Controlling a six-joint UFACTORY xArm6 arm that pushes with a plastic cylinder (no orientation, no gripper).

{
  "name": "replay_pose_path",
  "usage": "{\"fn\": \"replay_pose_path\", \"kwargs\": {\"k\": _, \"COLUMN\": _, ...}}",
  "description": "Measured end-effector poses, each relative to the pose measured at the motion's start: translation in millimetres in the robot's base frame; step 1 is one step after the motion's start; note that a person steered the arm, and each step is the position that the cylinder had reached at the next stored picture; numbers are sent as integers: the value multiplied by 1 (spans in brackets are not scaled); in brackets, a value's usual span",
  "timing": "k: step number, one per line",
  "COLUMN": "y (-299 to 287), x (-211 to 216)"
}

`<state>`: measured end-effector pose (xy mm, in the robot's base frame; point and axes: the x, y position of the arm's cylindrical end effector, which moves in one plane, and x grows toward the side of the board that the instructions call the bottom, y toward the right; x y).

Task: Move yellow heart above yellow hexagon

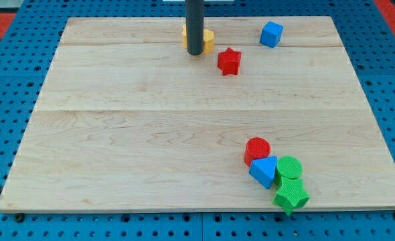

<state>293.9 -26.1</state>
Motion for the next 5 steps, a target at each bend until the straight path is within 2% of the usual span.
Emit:
{"fn": "replay_pose_path", "kwargs": {"k": 1, "y": -21, "x": -14}}
{"fn": "replay_pose_path", "kwargs": {"k": 2, "y": -6, "x": -36}}
{"fn": "replay_pose_path", "kwargs": {"k": 3, "y": -34, "x": -52}}
{"fn": "replay_pose_path", "kwargs": {"k": 4, "y": -21, "x": -84}}
{"fn": "replay_pose_path", "kwargs": {"k": 5, "y": -11, "x": -62}}
